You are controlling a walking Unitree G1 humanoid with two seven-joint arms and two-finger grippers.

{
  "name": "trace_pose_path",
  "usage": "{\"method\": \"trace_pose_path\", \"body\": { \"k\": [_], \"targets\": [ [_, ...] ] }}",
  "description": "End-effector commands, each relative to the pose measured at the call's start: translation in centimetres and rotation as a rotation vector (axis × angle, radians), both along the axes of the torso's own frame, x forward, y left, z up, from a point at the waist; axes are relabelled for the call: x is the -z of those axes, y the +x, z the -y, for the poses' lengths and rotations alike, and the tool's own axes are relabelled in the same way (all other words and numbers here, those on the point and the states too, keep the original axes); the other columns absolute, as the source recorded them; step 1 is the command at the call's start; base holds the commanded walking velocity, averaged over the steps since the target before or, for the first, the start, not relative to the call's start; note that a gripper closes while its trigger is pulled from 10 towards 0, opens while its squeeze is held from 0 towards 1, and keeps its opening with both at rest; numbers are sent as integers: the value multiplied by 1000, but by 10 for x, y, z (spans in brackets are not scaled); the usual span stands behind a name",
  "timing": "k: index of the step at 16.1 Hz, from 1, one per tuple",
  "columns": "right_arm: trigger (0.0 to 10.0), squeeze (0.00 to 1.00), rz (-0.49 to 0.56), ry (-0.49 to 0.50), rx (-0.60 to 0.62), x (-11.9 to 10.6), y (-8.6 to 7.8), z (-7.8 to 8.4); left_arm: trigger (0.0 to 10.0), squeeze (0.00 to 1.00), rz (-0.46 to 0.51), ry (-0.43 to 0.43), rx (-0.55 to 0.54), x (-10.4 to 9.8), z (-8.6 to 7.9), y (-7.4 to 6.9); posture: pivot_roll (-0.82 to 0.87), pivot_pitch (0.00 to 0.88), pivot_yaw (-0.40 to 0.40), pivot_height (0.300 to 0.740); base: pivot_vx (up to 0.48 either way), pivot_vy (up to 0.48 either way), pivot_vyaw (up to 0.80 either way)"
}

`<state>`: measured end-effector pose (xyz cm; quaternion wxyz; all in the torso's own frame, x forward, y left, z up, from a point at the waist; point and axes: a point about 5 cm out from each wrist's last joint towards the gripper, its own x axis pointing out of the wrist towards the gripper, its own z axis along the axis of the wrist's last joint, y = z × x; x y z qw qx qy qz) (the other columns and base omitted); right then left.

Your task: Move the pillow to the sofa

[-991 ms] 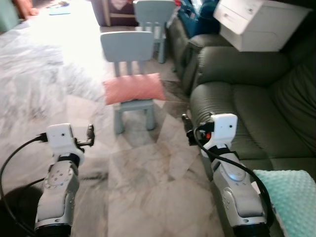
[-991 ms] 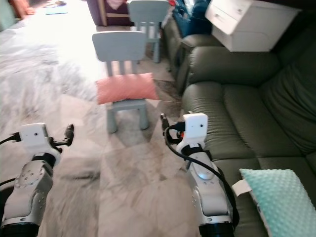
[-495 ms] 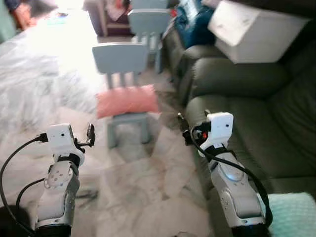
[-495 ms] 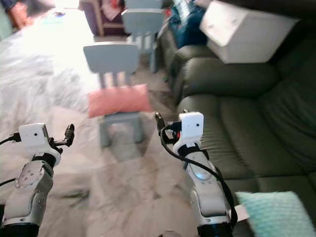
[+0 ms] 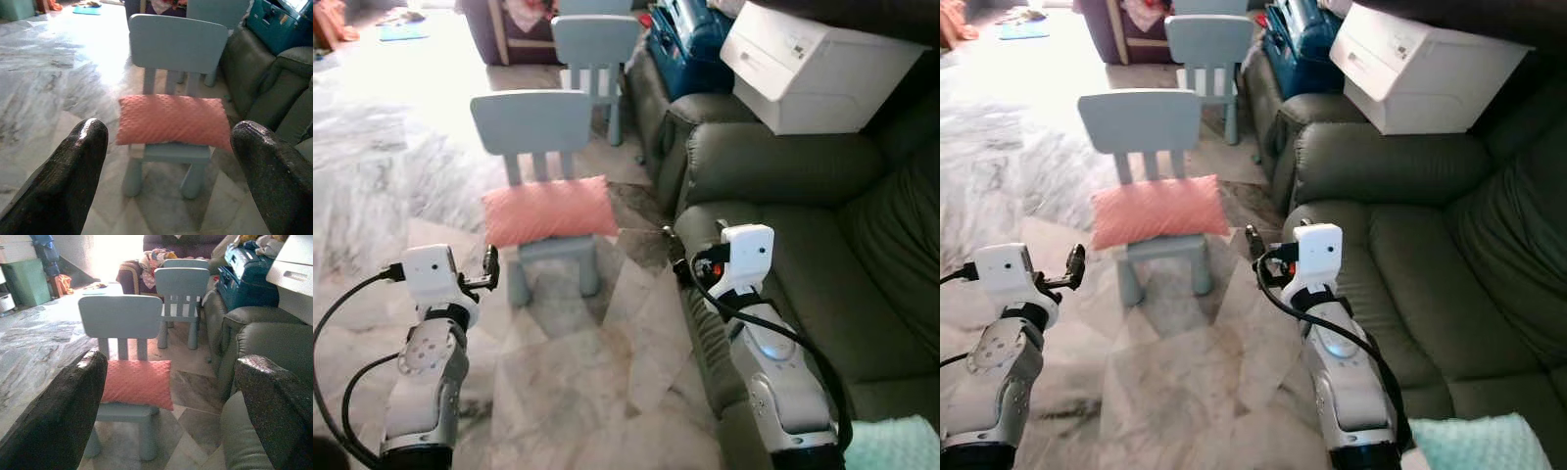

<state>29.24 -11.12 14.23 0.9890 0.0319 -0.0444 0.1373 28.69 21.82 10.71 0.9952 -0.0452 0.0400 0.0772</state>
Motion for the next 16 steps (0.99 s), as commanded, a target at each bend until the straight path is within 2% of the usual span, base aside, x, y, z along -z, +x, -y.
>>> {"method": "trace_pose_path", "body": {
  "k": [1,16],
  "targets": [
    [10000,0,3,-7,13,-1,-1,6,10000,0,1,-4,16,0,5,0,-80,98,-44,740,439,0,644],
    [10000,0,1,-8,13,0,-1,6,10000,0,0,-6,15,0,5,0,-78,98,-44,740,442,0,651]
  ]
}}
